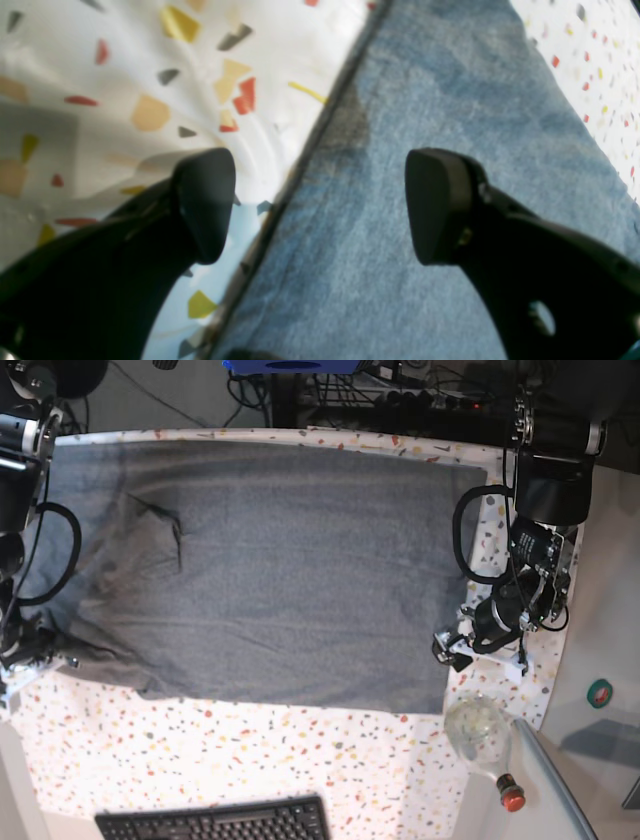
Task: Layout the t-shirt on the table in an organized manner, then fold the t-shirt properly
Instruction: 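Grasp the shirt hem corner with the left gripper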
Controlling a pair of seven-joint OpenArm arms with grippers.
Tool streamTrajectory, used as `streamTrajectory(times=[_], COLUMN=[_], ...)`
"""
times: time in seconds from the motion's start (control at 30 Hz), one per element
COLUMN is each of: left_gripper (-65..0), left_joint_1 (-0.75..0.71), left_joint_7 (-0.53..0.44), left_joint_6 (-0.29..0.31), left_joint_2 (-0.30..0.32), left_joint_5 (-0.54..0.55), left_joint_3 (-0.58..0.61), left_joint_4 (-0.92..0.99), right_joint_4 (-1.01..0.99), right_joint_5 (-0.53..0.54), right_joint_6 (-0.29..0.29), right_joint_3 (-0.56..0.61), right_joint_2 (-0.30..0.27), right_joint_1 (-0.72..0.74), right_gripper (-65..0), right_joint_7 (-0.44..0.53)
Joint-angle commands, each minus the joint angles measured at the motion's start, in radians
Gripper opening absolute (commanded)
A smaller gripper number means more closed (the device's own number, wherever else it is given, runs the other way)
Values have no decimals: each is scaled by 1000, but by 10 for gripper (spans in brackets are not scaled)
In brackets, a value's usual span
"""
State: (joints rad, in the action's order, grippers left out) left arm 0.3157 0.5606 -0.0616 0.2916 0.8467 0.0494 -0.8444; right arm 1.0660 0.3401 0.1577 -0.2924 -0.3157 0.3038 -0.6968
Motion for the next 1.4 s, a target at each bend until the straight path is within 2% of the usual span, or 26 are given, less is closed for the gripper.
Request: streamTrajectory(times=[0.0,0.23,0.27,0.37,0.5,0.6,0.63,0.83,0.9,1.07,1.27,1.37], left_gripper=[-142,-146,-168,-275,-487,-625,-650,-650,-650,-650,-650,-650], left_joint_1=[6,7,7,7,9,9,9,7,-30,-120,-234,-295], left_joint_7=[80,92,92,92,92,92,92,101,129,249,436,505], left_joint_6=[6,6,6,6,6,6,6,-4,-54,-249,-350,-358], left_joint_2=[-1,-16,-16,-18,-19,-19,-18,2,21,48,36,-5], left_joint_5=[21,21,21,21,21,21,21,21,21,26,29,29], left_joint_3=[4,2,2,2,2,-3,-6,-9,-9,-9,-49,-147], left_joint_4=[-6,-5,-5,-5,-2,-2,-2,-65,-158,-411,-583,-637], right_joint_4=[20,20,20,18,18,18,18,18,16,15,16,16], right_joint_5=[7,7,7,7,7,7,7,7,7,7,7,7], right_joint_6=[3,3,3,3,3,3,3,3,3,3,3,3], right_joint_3=[-3,-3,-3,-3,-3,-3,-3,-3,-3,-3,-3,-3], right_joint_2=[-18,-18,-18,-18,-18,-18,-18,-18,-18,-18,-18,-18], right_joint_1=[25,25,25,25,25,25,25,25,25,25,25,25], right_gripper=[-650,-650,-650,-650,-650,-650,-650,-650,-650,-650,-650,-650], right_joint_7=[19,21,21,21,21,22,22,21,19,19,19,19])
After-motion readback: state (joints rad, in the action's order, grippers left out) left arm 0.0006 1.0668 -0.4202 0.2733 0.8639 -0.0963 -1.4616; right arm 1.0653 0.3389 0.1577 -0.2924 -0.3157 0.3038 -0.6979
